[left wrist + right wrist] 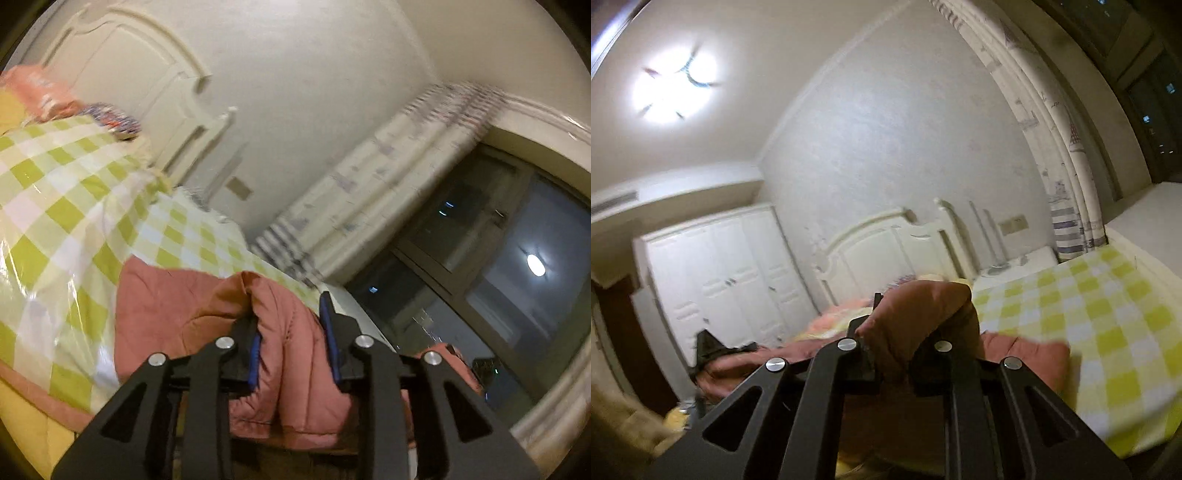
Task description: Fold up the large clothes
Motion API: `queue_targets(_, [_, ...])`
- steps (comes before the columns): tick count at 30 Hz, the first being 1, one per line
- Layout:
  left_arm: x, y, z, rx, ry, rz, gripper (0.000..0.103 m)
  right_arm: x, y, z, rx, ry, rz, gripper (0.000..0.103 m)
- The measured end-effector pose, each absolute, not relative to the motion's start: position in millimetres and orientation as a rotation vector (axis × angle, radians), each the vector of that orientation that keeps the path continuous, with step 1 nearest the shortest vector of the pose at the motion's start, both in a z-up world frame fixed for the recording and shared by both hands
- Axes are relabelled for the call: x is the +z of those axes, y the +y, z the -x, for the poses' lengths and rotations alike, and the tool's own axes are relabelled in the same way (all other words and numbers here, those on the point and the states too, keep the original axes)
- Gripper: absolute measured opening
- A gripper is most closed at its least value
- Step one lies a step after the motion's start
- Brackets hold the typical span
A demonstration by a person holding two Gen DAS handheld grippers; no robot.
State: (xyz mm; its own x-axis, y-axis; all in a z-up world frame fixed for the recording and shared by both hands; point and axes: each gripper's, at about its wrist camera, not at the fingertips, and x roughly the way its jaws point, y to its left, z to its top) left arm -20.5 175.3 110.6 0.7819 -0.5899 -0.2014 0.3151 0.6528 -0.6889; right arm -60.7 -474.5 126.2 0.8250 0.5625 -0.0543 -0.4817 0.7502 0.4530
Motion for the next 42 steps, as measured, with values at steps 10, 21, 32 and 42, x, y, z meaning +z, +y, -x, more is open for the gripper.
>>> queue_targets(10, [26.6, 165.8, -199.1, -0.093, 0.622, 0.752, 0.086, 0.3, -477.1, -210.7, 0.211, 0.745, -0.703, 0.024])
queue_targets(21, [-46.0, 183.7, -238.6, 0.108, 0.708, 0.779, 0.087, -72.9, -517.2, -223.3, 0.246, 0.671, -1.004, 0.099])
queue_targets(32, [-28.4, 165.5, -222.8, 0.188, 0.645, 0.684, 0.09, 43.4, -370.1, -195.4, 0.342, 0.629, -0.236, 0.099])
queue_targets(42, [88.8, 79.4, -167.9, 0.192, 0.353, 0.252, 0.101, -53.0, -276.7, -233.1, 0.204, 0.929, 0.132, 0.099])
